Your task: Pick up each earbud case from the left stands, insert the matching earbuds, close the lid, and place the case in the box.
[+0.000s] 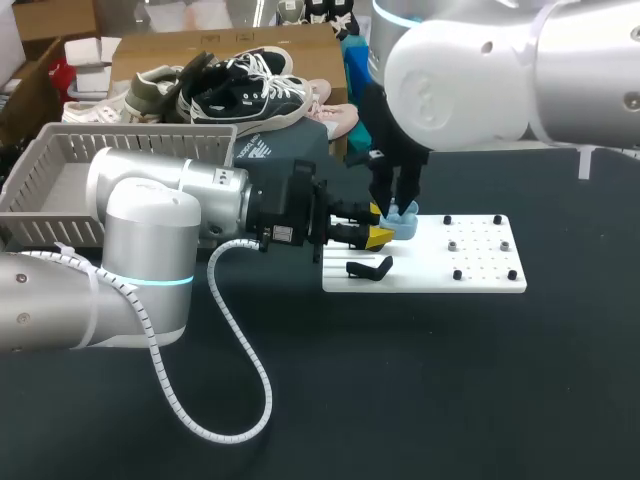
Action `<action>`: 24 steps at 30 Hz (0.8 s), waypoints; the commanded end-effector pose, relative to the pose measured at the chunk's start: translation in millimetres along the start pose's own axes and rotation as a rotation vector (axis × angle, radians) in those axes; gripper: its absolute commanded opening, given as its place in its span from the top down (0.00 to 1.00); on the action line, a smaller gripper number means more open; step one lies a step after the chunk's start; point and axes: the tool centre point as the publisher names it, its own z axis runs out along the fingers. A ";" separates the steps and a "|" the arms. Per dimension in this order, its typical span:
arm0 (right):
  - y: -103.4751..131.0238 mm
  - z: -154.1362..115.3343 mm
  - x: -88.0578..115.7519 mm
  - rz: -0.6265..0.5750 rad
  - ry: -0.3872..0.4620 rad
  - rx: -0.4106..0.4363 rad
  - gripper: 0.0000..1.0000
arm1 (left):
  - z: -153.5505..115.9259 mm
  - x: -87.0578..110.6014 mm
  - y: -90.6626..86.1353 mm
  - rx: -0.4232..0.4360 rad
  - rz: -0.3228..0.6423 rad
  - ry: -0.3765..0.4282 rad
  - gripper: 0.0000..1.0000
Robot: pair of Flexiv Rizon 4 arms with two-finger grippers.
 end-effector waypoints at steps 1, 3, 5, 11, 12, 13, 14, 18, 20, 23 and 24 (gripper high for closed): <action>0.5 1.4 -0.5 0.007 -0.002 0.006 1.00 | 0.0 0.4 -0.2 -0.002 0.001 -0.002 1.00; 0.5 2.0 -1.0 0.009 -0.003 0.011 0.71 | 0.0 0.4 -0.2 -0.002 0.001 -0.002 1.00; 0.4 1.9 -1.4 0.011 -0.004 0.013 0.51 | 0.0 0.4 -0.2 -0.002 0.001 -0.002 1.00; 2.0 -10.7 2.5 0.009 -0.027 0.005 0.19 | 0.0 0.4 -0.2 -0.002 0.001 -0.002 1.00; 1.2 -14.4 3.6 0.015 -0.037 0.001 0.13 | 0.0 0.4 -0.2 -0.002 0.001 -0.002 1.00; -0.3 -18.1 4.4 0.022 -0.046 -0.007 0.07 | 0.0 0.4 -0.2 -0.002 0.001 -0.002 1.00; -2.5 -21.5 4.9 0.030 -0.050 -0.011 0.02 | 0.0 0.4 -0.2 -0.002 0.001 -0.002 1.00; -18.8 -28.2 -0.3 0.115 -0.077 0.005 0.00 | 0.0 0.4 -0.2 -0.002 0.001 -0.002 1.00; -29.1 -29.1 -5.3 0.189 -0.079 0.006 0.00 | 0.0 0.4 -0.2 -0.002 0.001 -0.002 1.00; -44.3 -26.6 -13.4 0.295 -0.085 0.040 0.00 | 0.0 0.4 -0.2 -0.002 0.001 -0.002 1.00; -47.8 -25.3 -15.0 0.323 -0.090 0.049 0.00 | 0.0 0.4 -0.2 -0.002 0.001 -0.002 1.00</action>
